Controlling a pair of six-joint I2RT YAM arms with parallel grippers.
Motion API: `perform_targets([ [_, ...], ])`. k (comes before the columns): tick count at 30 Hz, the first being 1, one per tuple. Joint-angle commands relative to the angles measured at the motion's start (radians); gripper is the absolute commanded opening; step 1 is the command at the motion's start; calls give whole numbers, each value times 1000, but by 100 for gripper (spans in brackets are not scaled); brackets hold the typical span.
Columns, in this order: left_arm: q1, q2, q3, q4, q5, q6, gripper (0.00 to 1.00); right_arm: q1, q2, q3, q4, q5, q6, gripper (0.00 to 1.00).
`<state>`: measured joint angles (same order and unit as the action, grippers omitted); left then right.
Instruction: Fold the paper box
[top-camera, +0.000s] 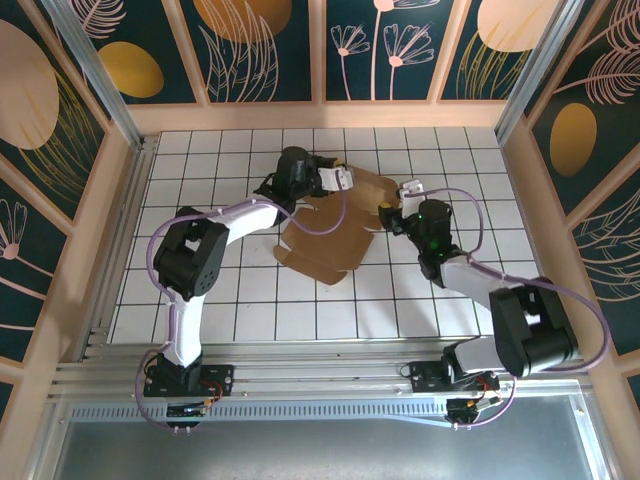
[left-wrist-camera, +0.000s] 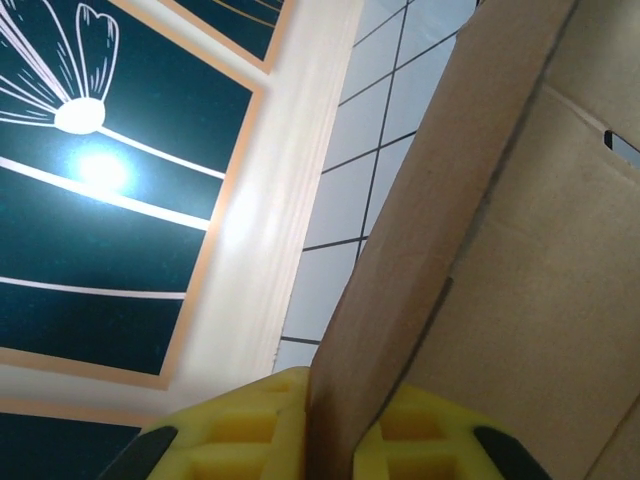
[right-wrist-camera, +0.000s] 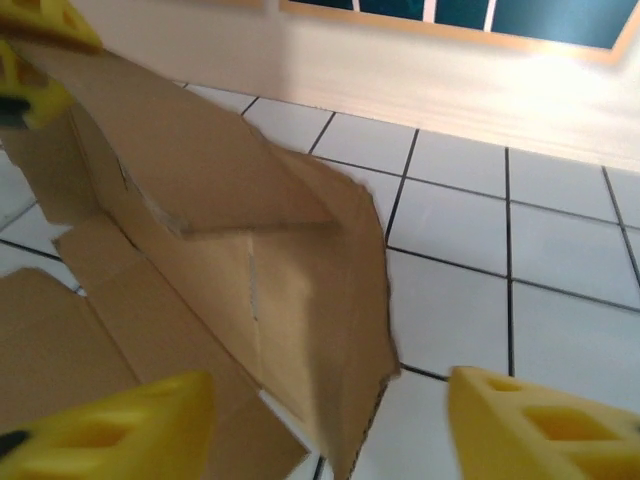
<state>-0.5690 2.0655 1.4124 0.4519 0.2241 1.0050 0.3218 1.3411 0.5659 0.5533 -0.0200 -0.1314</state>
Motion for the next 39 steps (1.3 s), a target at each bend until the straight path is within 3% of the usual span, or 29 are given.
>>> perform_targets([
  [1,-21,-8,-65,109,-41,-21,11,3,-134,89,-175,-79,208,74],
  [5,-40,-16,-136,222,-74,-31,8,-21,-187,231,-387,-318,355,84],
  [9,-59,-32,-225,359,-113,-9,8,-104,-59,486,-614,-499,460,85],
  [15,-73,-62,-320,438,-101,31,11,-117,234,800,-908,-546,349,84],
  [27,-73,-50,-321,439,-84,41,12,-89,590,1021,-1054,-715,269,72],
  [31,-73,-56,-325,441,-77,27,14,-85,618,1032,-1059,-662,269,68],
  [33,-74,-67,-333,441,-79,15,25,-86,625,1031,-1058,-646,262,65],
  [36,-76,-109,-365,476,-119,-76,63,-87,637,1035,-1065,-601,254,65],
  [39,-78,-223,-378,366,-113,-294,75,-88,642,1042,-1071,-599,251,65],
])
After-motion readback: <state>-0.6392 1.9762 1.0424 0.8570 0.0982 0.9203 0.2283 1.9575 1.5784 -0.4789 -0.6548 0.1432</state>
